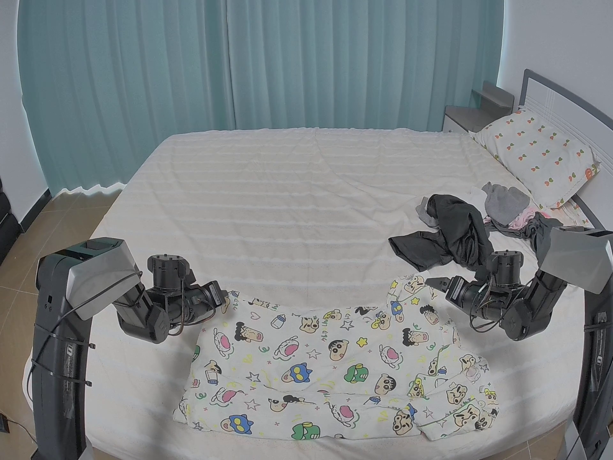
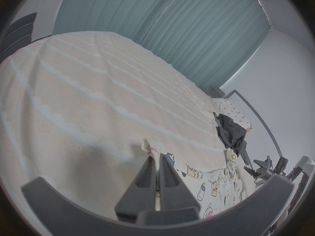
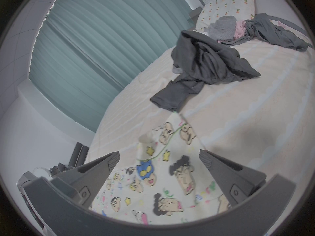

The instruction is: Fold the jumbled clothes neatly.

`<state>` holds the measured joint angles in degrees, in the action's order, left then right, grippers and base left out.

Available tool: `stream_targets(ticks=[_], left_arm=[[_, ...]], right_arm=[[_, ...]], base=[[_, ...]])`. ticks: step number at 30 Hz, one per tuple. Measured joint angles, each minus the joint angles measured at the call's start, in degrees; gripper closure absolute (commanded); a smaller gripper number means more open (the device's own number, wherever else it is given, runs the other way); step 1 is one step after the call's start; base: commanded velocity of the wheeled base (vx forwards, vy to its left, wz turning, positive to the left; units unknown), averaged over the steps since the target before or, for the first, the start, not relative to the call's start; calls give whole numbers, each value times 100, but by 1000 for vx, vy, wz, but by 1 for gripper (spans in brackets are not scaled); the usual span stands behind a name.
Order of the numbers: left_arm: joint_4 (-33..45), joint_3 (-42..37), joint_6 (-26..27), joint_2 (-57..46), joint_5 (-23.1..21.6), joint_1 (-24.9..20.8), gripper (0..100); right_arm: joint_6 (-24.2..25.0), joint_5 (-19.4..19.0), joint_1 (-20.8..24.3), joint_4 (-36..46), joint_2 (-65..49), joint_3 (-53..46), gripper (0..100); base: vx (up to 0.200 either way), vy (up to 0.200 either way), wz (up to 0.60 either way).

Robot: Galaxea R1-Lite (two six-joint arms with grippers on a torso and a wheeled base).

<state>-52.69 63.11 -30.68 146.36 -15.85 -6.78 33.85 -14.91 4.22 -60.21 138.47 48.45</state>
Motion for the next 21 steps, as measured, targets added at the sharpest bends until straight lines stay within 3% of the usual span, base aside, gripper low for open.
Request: stream_targets(ticks=[5, 21], left_arm=[[-9, 0, -7, 39, 156, -7, 100], [-169, 98, -322, 113, 670, -11, 100]], right_arm=[[-252, 0, -84, 27, 296, 233, 0], [-389, -90, -106, 304, 877, 1034, 0]], base=[[0, 0, 0], [0, 0, 0]])
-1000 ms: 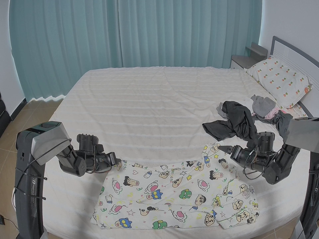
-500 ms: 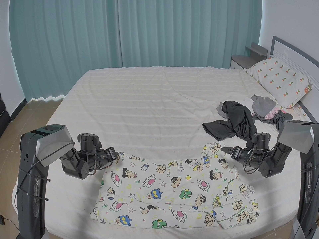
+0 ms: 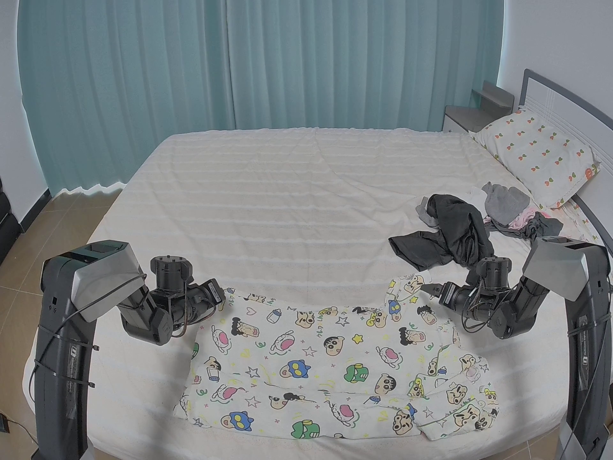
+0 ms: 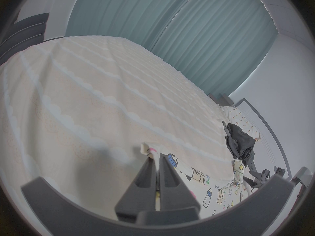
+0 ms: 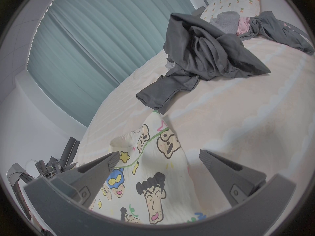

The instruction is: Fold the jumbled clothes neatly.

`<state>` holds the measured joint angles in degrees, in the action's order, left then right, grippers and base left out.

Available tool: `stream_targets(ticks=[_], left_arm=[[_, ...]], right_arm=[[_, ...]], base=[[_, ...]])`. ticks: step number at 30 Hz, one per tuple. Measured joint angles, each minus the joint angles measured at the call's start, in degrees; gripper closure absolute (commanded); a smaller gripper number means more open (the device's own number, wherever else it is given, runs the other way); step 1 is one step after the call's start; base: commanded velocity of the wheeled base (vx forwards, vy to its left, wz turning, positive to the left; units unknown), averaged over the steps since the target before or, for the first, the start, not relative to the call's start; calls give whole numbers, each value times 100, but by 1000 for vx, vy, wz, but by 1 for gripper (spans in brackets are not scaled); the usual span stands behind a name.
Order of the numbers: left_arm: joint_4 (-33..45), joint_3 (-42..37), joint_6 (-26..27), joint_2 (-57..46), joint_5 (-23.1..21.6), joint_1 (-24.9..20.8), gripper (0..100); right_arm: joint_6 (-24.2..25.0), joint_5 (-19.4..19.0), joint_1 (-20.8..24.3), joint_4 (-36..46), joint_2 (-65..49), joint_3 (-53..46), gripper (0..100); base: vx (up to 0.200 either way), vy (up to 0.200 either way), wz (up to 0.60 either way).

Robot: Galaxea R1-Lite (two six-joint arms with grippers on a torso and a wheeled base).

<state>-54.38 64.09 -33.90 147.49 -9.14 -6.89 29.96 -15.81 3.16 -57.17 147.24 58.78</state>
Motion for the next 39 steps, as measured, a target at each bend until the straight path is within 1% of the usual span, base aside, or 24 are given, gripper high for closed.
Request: stream_targets(ticks=[3, 6, 7, 13, 17, 19, 21, 28, 34, 39], left_arm=[[-2, 7, -1, 2, 34, -5, 100], [0, 9, -6, 7, 50, -5, 100], [0, 9, -9, 7, 55, -5, 100], [5, 35, -17, 16, 116, -2, 100], [2, 107, -41, 52, 323, -5, 100], [6, 151, -156, 69, 362, -2, 100], [11, 201, -257, 83, 390, -2, 100], [24, 245, -274, 101, 402, -5, 100], [16, 236, -274, 110, 397, -5, 100], [2, 230, -280, 110, 397, -5, 100]], right_arm=[[-7, -113, -24, 88, 52, 89, 0], [-27, -441, -82, 235, 80, 158, 0], [-44, -488, -95, 284, 87, 188, 0], [-180, -584, -305, 530, 119, 408, 0], [-191, -674, -389, 785, 127, 524, 0], [-196, -742, -400, 813, 127, 546, 0], [-222, -813, -395, 824, 127, 541, 0], [-279, -958, -232, 875, 116, 497, 0], [-284, -1054, -116, 1376, 89, 610, 0], [-262, -1095, -95, 1598, 89, 828, 0]], base=[[0, 0, 0], [0, 0, 0], [0, 0, 0], [0, 0, 0], [0, 0, 0], [0, 0, 0], [0, 0, 0], [0, 0, 0], [0, 0, 0], [0, 0, 0]])
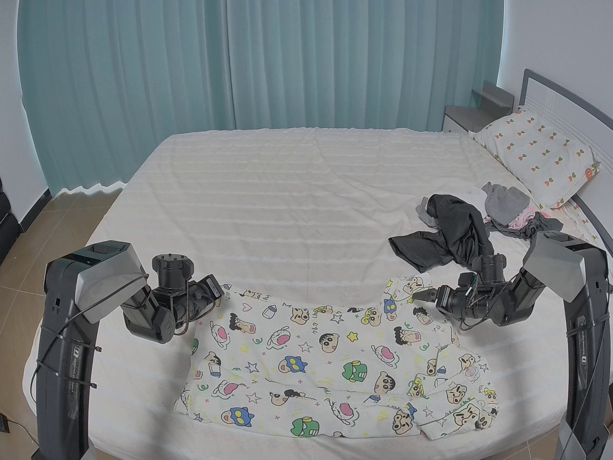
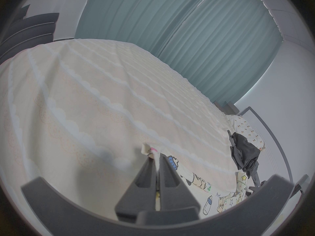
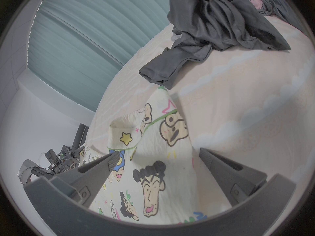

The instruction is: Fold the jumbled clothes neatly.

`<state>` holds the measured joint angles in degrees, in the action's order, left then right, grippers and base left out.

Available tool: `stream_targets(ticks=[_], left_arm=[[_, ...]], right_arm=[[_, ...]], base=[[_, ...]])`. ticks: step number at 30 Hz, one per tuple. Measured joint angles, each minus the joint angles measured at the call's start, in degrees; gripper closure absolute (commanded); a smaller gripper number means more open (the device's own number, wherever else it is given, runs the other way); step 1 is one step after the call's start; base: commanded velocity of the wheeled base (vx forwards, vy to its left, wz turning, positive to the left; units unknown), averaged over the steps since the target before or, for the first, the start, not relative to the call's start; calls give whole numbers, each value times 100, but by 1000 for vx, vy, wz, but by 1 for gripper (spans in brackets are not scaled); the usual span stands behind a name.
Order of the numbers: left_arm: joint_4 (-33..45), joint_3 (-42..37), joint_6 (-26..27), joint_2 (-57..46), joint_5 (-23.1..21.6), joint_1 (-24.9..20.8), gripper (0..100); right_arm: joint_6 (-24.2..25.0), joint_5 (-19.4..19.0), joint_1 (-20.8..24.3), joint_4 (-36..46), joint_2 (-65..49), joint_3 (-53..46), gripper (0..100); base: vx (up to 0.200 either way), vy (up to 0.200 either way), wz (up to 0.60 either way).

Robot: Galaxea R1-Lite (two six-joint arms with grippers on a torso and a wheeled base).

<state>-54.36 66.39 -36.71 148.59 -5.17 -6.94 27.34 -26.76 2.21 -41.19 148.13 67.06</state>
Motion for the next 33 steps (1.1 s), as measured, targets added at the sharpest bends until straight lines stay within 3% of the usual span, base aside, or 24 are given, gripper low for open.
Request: stream_targets(ticks=[9, 16, 17, 33], left_arm=[[-2, 0, -11, 0, -2, 0, 100], [-2, 6, -10, 0, -2, 5, 100], [-2, 6, -10, 0, -2, 5, 100], [-2, 6, -10, 0, 0, 9, 100]], right_arm=[[-44, -45, -73, 490, -4, 207, 0], [5, -135, 115, 695, -46, 251, 0], [10, -143, 118, 703, -46, 267, 100], [-39, -127, 54, 622, -66, 226, 100]], base=[[0, 0, 0], [0, 0, 0], [0, 0, 0], [0, 0, 0]])
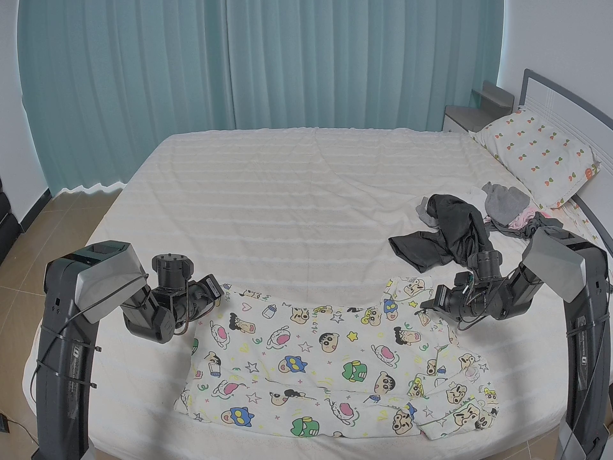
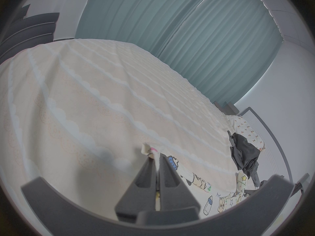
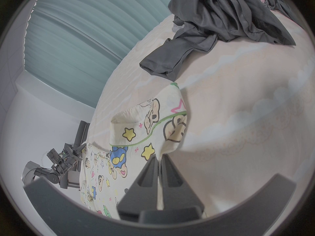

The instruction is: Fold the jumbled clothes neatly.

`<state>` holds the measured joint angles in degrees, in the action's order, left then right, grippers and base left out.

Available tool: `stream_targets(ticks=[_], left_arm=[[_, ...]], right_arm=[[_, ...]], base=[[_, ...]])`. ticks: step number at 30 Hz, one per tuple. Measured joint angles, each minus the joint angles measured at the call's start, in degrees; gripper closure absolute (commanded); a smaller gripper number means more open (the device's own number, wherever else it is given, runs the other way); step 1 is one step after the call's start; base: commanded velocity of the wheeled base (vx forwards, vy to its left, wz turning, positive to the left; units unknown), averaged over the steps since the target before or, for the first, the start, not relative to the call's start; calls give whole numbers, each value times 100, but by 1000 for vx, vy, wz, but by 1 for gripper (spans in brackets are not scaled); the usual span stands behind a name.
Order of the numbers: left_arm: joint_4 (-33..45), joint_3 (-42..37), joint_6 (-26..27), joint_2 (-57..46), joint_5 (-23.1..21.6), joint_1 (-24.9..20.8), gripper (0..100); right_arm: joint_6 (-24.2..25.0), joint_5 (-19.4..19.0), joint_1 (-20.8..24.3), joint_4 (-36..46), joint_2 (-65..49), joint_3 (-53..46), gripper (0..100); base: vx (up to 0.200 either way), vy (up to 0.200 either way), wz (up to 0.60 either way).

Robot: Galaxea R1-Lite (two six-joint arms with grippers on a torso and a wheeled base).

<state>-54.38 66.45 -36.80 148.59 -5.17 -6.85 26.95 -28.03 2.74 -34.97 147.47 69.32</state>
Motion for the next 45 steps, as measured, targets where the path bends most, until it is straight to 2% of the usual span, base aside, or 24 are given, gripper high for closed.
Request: stream_targets(ticks=[5, 14, 23, 30, 45], left_arm=[[-9, -9, -1, 0, -18, 0, 100], [-216, -129, -4, -29, -63, 18, 100], [-556, -372, 0, -132, -101, 18, 100], [-796, -599, 0, -276, -156, -48, 100], [-745, -962, 44, -636, -229, -133, 100]], right_arm=[[24, -27, -73, -501, -61, -193, 100], [60, -367, -154, -2551, -191, -1086, 100], [50, -519, -263, -3351, -321, -1863, 100], [38, -574, -304, -3662, -581, -2361, 100], [-30, -550, -258, -3279, -1163, -2723, 100]], base=[[0, 0, 0], [0, 0, 0], [0, 0, 0], [0, 0, 0], [0, 0, 0]])
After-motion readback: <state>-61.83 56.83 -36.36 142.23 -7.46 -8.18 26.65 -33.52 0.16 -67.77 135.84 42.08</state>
